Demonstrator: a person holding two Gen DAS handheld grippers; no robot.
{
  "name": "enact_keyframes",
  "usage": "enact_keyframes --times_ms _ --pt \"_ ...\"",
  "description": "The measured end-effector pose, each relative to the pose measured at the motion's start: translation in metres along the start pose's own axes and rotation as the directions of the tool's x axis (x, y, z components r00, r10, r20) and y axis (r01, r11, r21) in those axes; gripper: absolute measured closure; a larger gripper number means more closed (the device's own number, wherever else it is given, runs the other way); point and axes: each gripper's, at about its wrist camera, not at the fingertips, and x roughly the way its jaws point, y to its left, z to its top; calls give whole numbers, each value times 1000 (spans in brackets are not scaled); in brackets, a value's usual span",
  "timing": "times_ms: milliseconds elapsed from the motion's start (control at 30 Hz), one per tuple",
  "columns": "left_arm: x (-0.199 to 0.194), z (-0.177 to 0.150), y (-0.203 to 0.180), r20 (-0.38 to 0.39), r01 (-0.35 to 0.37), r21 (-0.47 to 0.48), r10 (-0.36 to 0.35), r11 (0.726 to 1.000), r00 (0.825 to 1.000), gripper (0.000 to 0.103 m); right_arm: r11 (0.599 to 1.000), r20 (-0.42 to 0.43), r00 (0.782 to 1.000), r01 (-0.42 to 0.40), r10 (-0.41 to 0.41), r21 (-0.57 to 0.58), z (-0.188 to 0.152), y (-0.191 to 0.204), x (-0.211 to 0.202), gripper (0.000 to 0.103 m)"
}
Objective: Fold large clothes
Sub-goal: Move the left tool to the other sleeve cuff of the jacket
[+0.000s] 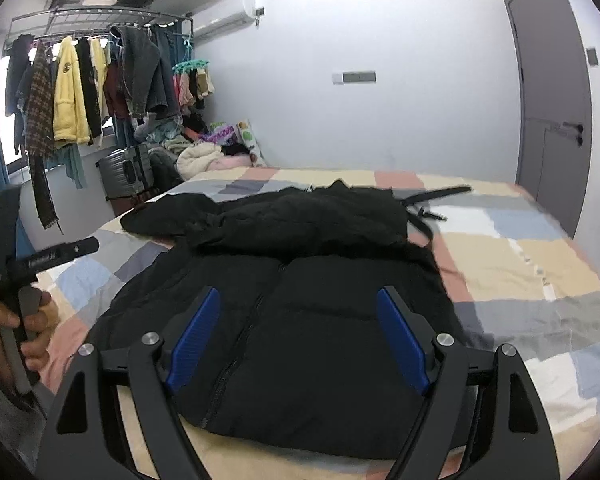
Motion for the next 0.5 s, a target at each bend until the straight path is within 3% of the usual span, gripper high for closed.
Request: enact_keyframes --times_ms 167,433,500 --pt "20 28 10 -44 27 -49 -29 998 999 2 1000 29 1000 11 -10 -15 -4 -3 8 19" --pt "68 82 53 -87 76 -118 -86 990 992 2 1000 -15 1000 -10 10 20 -12 -5 25 14" --pt "82 93 73 -88 89 -146 -103 985 991 2 1000 -24 1000 -14 15 24 -12 -6 33 0"
